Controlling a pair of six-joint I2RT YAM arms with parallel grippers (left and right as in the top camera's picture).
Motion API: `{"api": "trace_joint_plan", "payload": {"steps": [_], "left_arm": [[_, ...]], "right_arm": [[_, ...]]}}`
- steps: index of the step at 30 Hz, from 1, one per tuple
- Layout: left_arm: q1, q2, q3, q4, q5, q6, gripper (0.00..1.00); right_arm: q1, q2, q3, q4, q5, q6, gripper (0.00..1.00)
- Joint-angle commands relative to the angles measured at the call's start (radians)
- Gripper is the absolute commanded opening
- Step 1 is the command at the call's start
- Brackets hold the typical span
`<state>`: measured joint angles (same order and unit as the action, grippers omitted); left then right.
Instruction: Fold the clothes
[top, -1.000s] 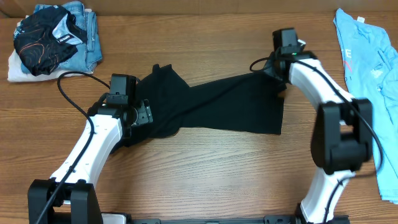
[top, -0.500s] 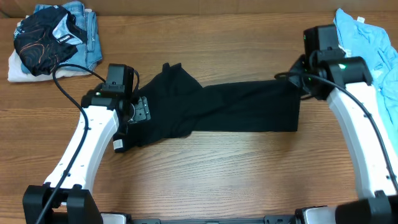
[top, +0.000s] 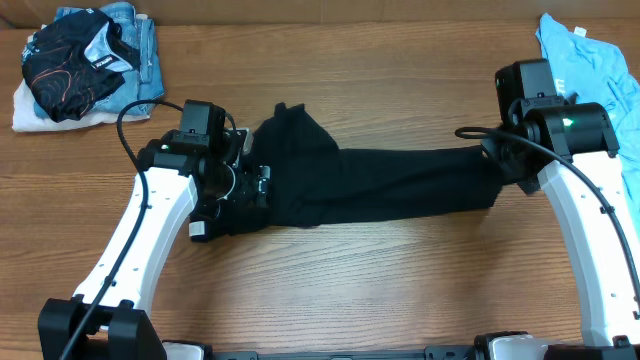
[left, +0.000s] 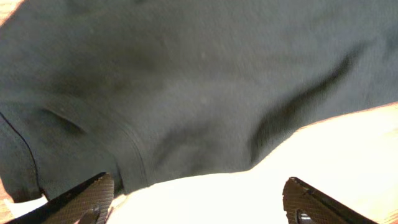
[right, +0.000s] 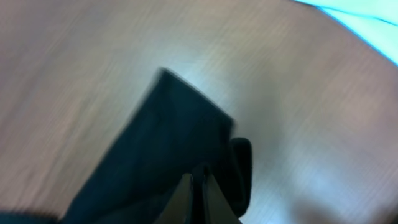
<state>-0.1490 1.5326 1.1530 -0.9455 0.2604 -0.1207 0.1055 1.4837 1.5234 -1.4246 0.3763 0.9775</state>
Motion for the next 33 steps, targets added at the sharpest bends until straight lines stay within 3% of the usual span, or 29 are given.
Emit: {"api": "trace_joint_plan", "payload": {"steps": [1, 5, 7, 22, 29, 33], "left_arm": [[-0.002, 0.003, 0.023, 0.031, 0.044, 0.031, 0.96], [-0.002, 0.003, 0.023, 0.066, 0.044, 0.028, 1.00], [-0.002, 0.005, 0.022, 0.066, 0.043, 0.003, 1.00], [-0.003, 0.228, 0.020, 0.004, 0.044, -0.150, 0.76], [-0.002, 0.284, 0.020, 0.047, 0.043, -0.164, 0.76], [-0.002, 0.304, 0.020, 0.079, 0.044, -0.172, 0.76]], "right_arm": [[-0.002, -0.020, 0.017, -0.084, 0.185, 0.275, 0.04], [-0.002, -0.023, 0.017, -0.134, 0.212, 0.314, 0.04], [-0.002, -0.023, 0.017, -0.133, 0.206, 0.306, 0.10], [-0.002, -0.018, 0.016, -0.122, 0.206, 0.305, 0.15], [-0.002, -0.018, 0.016, -0.074, 0.176, 0.245, 0.15], [-0.002, -0.017, 0.016, -0.037, 0.126, 0.196, 0.25]]}}
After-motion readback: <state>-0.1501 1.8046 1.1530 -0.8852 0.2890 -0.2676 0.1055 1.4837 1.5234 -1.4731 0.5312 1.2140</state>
